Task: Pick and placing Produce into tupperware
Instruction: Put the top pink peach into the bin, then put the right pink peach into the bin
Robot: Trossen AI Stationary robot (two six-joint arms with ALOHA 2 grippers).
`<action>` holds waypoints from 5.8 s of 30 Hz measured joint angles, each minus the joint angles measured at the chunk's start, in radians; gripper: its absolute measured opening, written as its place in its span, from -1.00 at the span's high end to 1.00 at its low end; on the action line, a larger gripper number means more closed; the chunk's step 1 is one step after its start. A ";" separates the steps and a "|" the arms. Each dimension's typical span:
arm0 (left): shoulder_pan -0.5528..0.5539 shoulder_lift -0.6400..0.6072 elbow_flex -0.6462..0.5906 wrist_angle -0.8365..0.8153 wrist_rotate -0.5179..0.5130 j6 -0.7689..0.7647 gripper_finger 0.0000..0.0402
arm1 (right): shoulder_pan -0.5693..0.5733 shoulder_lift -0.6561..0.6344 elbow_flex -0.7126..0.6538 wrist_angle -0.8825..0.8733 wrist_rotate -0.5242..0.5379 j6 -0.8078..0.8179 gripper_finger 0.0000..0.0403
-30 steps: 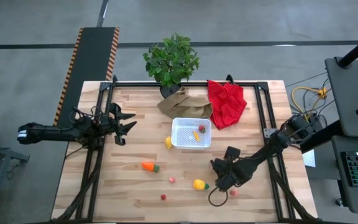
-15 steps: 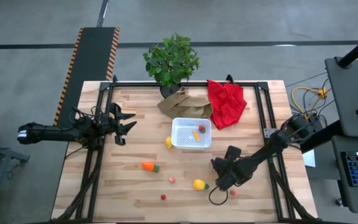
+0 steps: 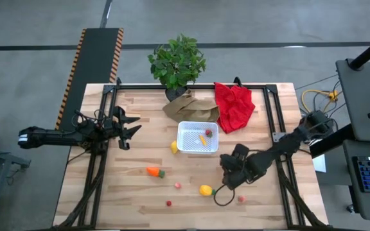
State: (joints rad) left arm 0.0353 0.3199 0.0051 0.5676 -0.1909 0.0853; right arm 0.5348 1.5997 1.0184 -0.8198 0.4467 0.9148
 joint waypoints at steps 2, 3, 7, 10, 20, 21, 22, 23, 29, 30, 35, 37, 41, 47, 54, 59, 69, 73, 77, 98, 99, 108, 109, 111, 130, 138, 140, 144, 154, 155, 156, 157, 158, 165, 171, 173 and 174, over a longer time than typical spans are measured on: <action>0.000 0.000 0.000 -0.001 0.000 0.000 0.28 | -0.017 -0.025 0.013 0.010 0.012 -0.021 -0.22; 0.000 0.000 0.000 0.000 0.000 0.000 0.28 | -0.025 -0.037 0.020 0.013 0.024 -0.036 -0.21; 0.000 0.000 0.000 0.000 0.000 0.000 0.28 | -0.075 -0.073 0.060 0.033 0.053 -0.128 -0.21; 0.000 0.000 0.000 -0.001 0.000 0.000 0.28 | -0.122 -0.081 0.083 0.071 0.037 -0.241 -0.22; 0.000 0.000 0.000 -0.001 0.000 0.000 0.28 | -0.364 -0.059 0.114 0.151 0.017 -0.489 -0.22; 0.000 0.000 0.000 -0.001 0.000 0.000 0.28 | -0.392 -0.059 0.110 0.161 0.011 -0.513 -0.22; 0.000 0.000 0.000 0.000 0.000 0.000 0.28 | -0.421 -0.059 0.105 0.173 -0.010 -0.540 -0.22; 0.000 0.000 0.000 0.000 0.000 0.000 0.28 | -0.451 -0.059 0.100 0.191 -0.034 -0.565 -0.22; 0.000 0.000 0.000 0.000 0.000 0.000 0.28 | -0.583 -0.041 0.064 0.265 -0.158 -0.648 -0.22; 0.000 0.000 0.000 -0.001 0.001 0.000 0.28 | -0.596 -0.035 0.064 0.276 -0.160 -0.661 -0.22; 0.000 -0.001 0.000 -0.003 0.000 0.000 0.28 | -0.629 0.009 0.066 0.292 -0.226 -0.708 -0.22; 0.000 0.001 0.000 0.001 0.000 0.000 0.28 | -0.628 0.037 0.066 0.289 -0.242 -0.723 -0.23; 0.000 0.000 0.000 0.001 0.001 0.000 0.28 | -0.634 0.080 0.067 0.286 -0.241 -0.741 -0.29; -0.001 0.005 0.000 -0.017 0.003 0.000 0.28 | -0.646 0.080 0.068 0.286 -0.200 -0.732 -0.48; -0.001 0.012 0.000 -0.017 0.003 0.006 0.28 | -0.644 0.049 0.126 0.266 -0.209 -0.732 -0.63; -0.001 0.012 0.000 -0.017 0.003 0.006 0.28 | -0.633 -0.011 0.176 0.228 -0.214 -0.731 -0.62; -0.001 0.012 0.000 -0.012 0.002 0.008 0.28 | -0.533 -0.256 0.147 0.220 -0.211 -0.684 -0.62; -0.001 0.011 0.000 -0.008 0.001 0.008 0.28 | -0.468 -0.352 0.124 0.190 -0.211 -0.659 -0.62; -0.001 0.012 0.000 -0.008 0.000 0.008 0.28 | -0.376 -0.421 0.120 0.072 -0.217 -0.585 -0.62; -0.001 0.012 0.000 -0.008 -0.028 0.003 0.28 | 0.207 -0.483 0.028 -0.120 -0.213 -0.116 -0.61; -0.001 0.013 0.000 -0.007 -0.028 0.002 0.28 | 0.226 -0.477 0.012 -0.117 -0.211 -0.091 -0.61; -0.001 0.012 0.000 -0.007 -0.056 -0.002 0.28 | 0.361 -0.349 -0.096 -0.028 -0.210 0.054 -0.61; -0.001 0.013 0.000 -0.007 -0.061 -0.002 0.28 | 0.369 -0.328 -0.097 -0.008 -0.210 0.054 -0.61; -0.001 0.013 0.000 -0.007 -0.079 -0.003 0.28 | 0.383 -0.278 -0.097 0.021 -0.210 0.054 -0.61; -0.001 0.013 0.000 -0.008 -0.109 -0.056 0.28 | 0.408 0.062 -0.093 0.236 -0.198 0.054 -0.61; -0.001 0.013 0.000 -0.008 -0.111 -0.056 0.28 | 0.412 0.090 -0.093 0.291 -0.188 0.046 -0.61; -0.001 0.013 0.000 -0.008 -0.111 -0.056 0.28 | 0.413 0.090 -0.093 0.291 -0.187 0.046 -0.61; -0.001 0.013 0.000 -0.009 -0.113 -0.055 0.28 | 0.416 0.090 -0.093 0.293 -0.185 0.047 -0.61; -0.001 0.023 0.000 -0.009 -0.113 -0.055 0.28 | 0.417 0.121 -0.093 0.302 -0.218 0.080 -0.60; -0.001 0.027 0.000 -0.009 -0.113 -0.055 0.28 | 0.416 0.120 -0.093 0.303 -0.218 0.080 -0.57; -0.001 0.030 0.000 -0.010 -0.113 -0.055 0.28 | 0.417 0.120 -0.093 0.302 -0.218 0.080 -0.54; -0.001 0.034 0.000 -0.009 -0.113 -0.055 0.28 | 0.417 0.120 -0.093 0.302 -0.218 0.080 -0.50; -0.001 0.037 0.000 -0.009 -0.113 -0.055 0.28 | 0.417 0.119 -0.093 0.302 -0.218 0.080 -0.44; -0.001 0.055 0.000 -0.009 -0.113 -0.055 0.28 | 0.417 0.119 -0.093 0.302 -0.219 0.072 0.00; -0.001 0.058 0.000 -0.009 -0.113 -0.055 0.28 | 0.417 0.118 -0.093 0.295 -0.213 0.072 0.34; -0.001 0.057 0.000 -0.009 -0.113 -0.055 0.28 | 0.416 0.118 -0.093 0.292 -0.211 0.072 0.45; -0.001 0.057 0.000 -0.009 -0.113 -0.055 0.28 | 0.416 0.118 -0.093 0.290 -0.210 0.072 0.50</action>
State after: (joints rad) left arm 0.0345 0.3771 0.0048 0.5587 -0.3042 0.0303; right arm 0.9508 1.7172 0.9253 -0.5298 0.2363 0.9867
